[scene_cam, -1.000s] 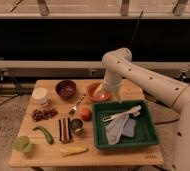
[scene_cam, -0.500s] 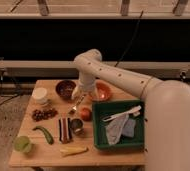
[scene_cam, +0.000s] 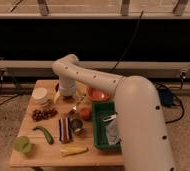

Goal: Place grapes in metal cup

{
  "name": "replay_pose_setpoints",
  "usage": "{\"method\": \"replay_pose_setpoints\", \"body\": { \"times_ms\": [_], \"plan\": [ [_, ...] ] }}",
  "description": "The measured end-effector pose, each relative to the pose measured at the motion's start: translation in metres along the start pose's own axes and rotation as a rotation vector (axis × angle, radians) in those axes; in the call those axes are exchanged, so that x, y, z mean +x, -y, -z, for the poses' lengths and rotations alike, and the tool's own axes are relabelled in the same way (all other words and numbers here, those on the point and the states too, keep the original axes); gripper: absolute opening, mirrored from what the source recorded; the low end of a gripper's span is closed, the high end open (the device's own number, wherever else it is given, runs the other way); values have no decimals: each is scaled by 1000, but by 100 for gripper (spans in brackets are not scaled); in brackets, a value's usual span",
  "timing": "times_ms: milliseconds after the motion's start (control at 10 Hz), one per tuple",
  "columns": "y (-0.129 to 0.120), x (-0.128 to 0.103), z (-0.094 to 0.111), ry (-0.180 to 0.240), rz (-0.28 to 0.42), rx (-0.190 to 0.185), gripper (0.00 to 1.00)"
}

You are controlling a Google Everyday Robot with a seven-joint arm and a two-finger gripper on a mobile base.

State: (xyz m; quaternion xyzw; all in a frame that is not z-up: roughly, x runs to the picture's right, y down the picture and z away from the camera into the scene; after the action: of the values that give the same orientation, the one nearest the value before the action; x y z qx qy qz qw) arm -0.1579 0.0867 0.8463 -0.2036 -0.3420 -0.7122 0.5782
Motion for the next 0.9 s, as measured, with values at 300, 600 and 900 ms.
{"method": "replay_pose_setpoints", "body": {
  "times_ms": [300,600,900],
  "plan": [
    [47,4,-26,10,131,4,80],
    [67,-2,-41,20,188,7,80],
    [84,-2,-60,32,214,14,80]
  ]
}}
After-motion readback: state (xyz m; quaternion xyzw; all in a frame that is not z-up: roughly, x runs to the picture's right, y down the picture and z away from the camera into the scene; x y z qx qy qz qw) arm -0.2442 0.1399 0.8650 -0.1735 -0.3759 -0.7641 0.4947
